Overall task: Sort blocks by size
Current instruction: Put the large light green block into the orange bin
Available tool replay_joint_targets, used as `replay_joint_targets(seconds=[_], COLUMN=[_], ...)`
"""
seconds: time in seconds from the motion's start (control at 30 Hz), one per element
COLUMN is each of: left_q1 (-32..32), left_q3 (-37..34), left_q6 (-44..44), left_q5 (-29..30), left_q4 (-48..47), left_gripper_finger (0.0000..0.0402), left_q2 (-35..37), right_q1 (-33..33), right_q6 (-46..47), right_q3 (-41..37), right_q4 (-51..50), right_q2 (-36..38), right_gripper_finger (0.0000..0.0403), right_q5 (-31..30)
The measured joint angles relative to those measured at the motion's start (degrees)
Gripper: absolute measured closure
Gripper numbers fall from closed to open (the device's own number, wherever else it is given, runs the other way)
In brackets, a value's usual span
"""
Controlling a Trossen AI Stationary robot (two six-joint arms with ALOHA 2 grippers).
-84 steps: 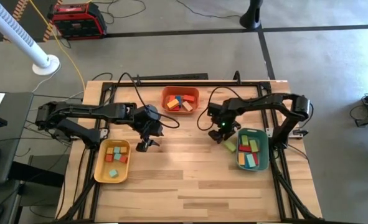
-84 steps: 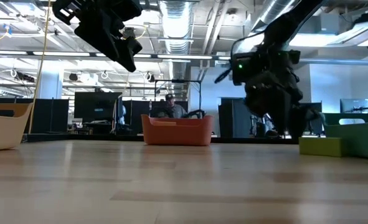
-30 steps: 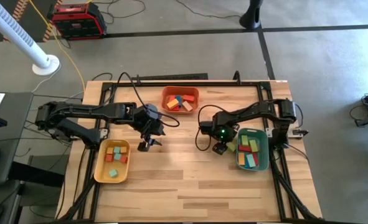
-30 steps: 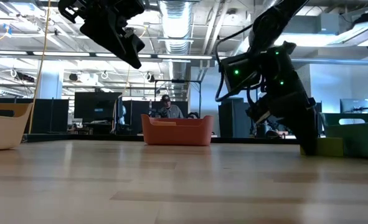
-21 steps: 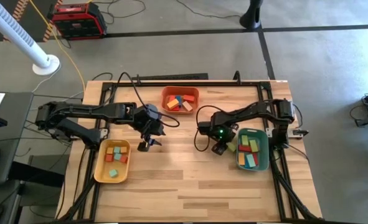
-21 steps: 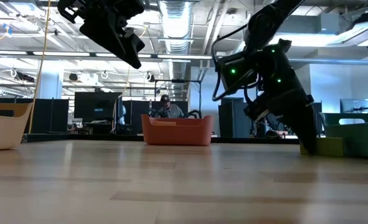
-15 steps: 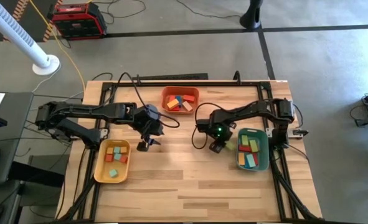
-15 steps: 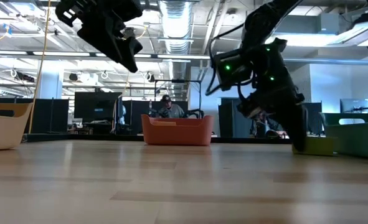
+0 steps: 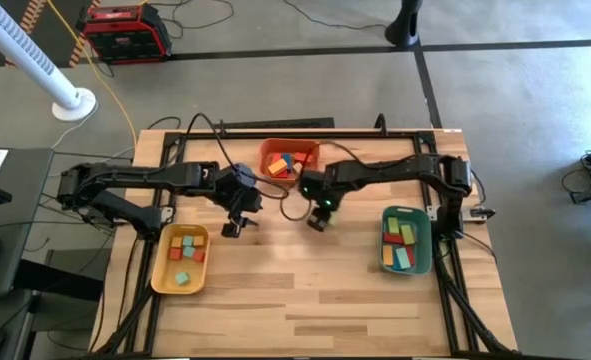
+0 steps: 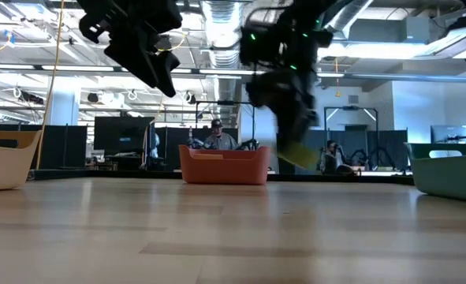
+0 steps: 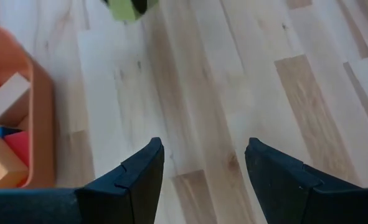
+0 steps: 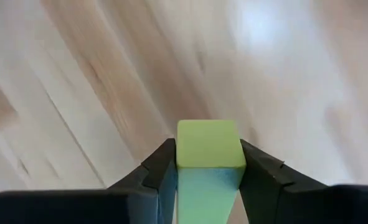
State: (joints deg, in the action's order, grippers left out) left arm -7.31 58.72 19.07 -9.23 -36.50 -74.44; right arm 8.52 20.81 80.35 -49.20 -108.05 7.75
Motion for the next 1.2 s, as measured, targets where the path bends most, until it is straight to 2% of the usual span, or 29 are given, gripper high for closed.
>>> replay_joint_targets(seconds=[0.33,0.57,0.87,1.2], left_q1=[-0.7,1.0,4.1,7.4], left_q3=[0.0,-4.9,-12.4,-18.1], left_q6=[-1.2,-2.6,-5.4,-8.9], left_q5=[-0.9,-1.7,-4.1,-4.5], left_q4=[-0.1,3.8,15.0,29.5], left_gripper_finger=[0.0186,0.0186,0.0186,0.0186], left_q2=[0.0,0.0,0.0,0.0], right_q1=[5.9,12.3,18.5,20.0], right_q6=[-8.3,-12.9,-17.9,-20.4], right_q3=[6.9,7.1,7.1,7.1], right_q4=[12.2,17.2,22.3,24.7], right_q2=[0.1,0.1,0.1,-0.3], right_gripper_finger=[0.0245,0.0244,0.0243,0.0243], right_q5=[-4.8,-5.1,-3.2,-1.1])
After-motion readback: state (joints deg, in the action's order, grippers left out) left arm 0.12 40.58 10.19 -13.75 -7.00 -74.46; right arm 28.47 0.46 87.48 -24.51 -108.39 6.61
